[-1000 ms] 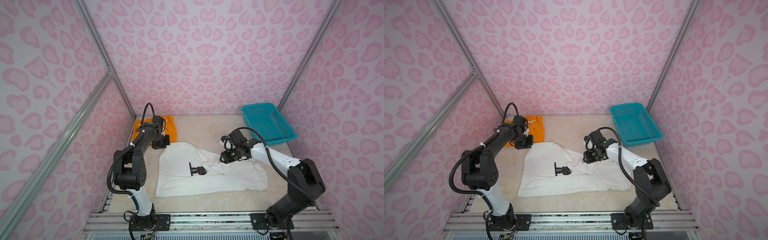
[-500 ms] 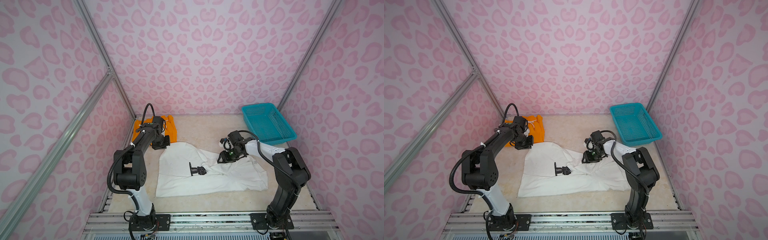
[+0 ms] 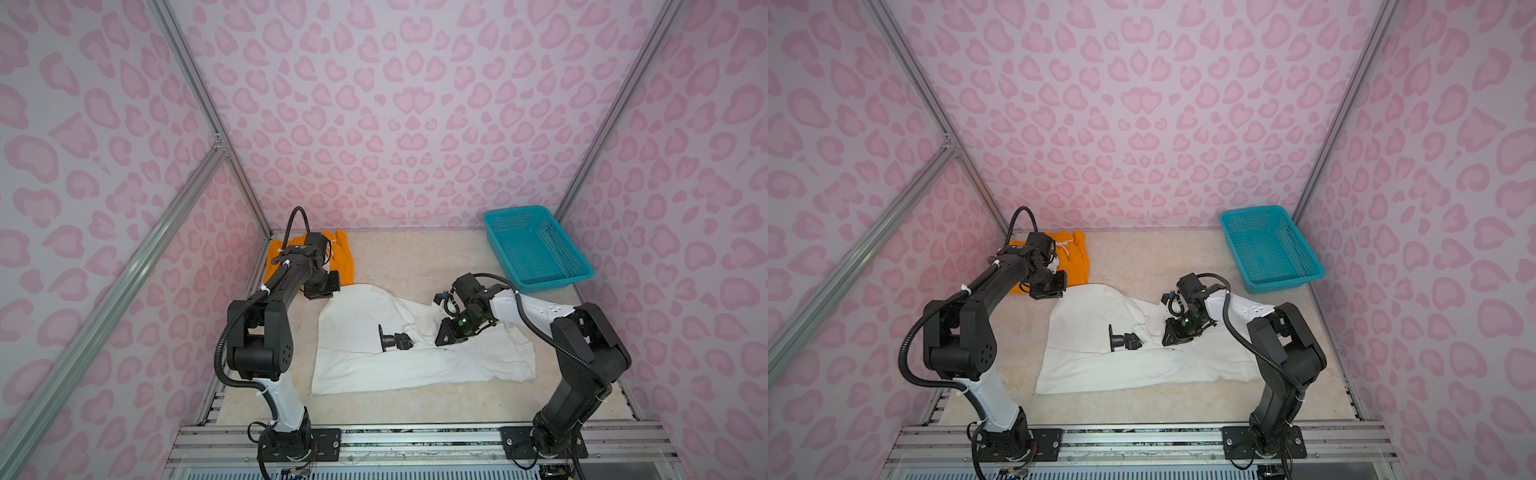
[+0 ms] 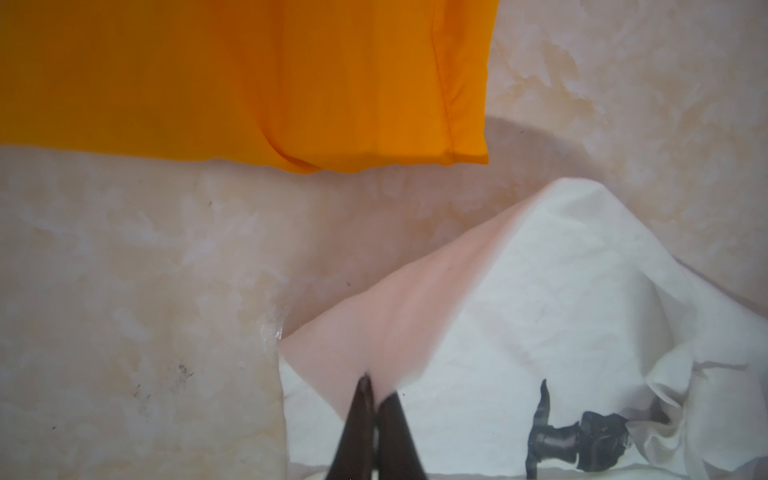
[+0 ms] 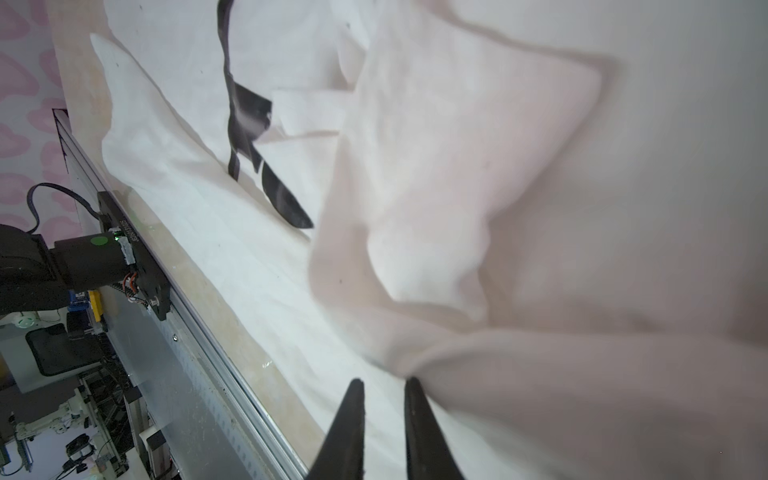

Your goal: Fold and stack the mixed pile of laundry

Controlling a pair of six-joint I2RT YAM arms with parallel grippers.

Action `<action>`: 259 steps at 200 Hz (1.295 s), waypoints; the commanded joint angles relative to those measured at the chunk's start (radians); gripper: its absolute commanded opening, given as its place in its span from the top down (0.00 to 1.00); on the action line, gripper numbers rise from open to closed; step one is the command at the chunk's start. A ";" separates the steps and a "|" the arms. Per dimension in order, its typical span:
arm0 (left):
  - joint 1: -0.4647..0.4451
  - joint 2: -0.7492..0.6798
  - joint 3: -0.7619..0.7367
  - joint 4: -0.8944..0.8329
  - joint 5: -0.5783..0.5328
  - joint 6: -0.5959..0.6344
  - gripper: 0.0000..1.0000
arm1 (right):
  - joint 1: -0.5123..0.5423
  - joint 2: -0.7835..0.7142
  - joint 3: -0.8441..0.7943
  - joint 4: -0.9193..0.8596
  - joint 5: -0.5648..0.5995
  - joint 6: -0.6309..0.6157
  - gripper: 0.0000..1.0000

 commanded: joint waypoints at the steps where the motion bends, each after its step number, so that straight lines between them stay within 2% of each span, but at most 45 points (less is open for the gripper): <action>1: 0.002 -0.003 0.011 -0.015 0.000 0.009 0.97 | 0.002 -0.031 -0.046 -0.017 0.019 0.040 0.86; 34: 0.002 -0.007 0.005 -0.015 0.000 0.010 0.97 | -0.005 -0.077 -0.058 -0.035 0.109 0.057 0.95; 47: 0.002 -0.011 0.002 -0.016 -0.003 0.012 0.97 | -0.017 -0.093 -0.042 -0.038 0.152 0.062 0.95; 60: 0.002 -0.013 -0.002 -0.015 -0.001 0.012 0.97 | -0.014 -0.101 -0.008 -0.045 0.171 0.033 0.87; 83: 0.001 -0.014 -0.005 -0.015 0.002 0.013 0.97 | 0.026 -0.068 0.111 -0.075 0.177 -0.038 0.62; 100: 0.001 -0.012 -0.006 -0.011 0.008 0.011 0.97 | 0.058 0.015 0.249 -0.119 0.230 -0.043 0.57; 124: 0.001 -0.015 -0.016 0.000 0.019 0.007 0.97 | 0.089 0.147 0.405 -0.137 0.337 0.041 0.58; 159: 0.001 -0.013 -0.017 0.011 0.035 0.004 0.97 | 0.159 0.252 0.509 -0.124 0.477 0.166 0.60; 192: 0.002 -0.018 -0.015 0.010 0.040 0.006 0.97 | 0.208 0.293 0.517 -0.096 0.530 0.254 0.60; 223: 0.002 -0.023 -0.016 0.010 0.039 0.008 0.97 | 0.216 0.302 0.476 -0.044 0.575 0.339 0.65; 259: 0.002 -0.023 -0.015 0.011 0.044 0.006 0.97 | 0.219 0.321 0.429 0.007 0.547 0.370 0.67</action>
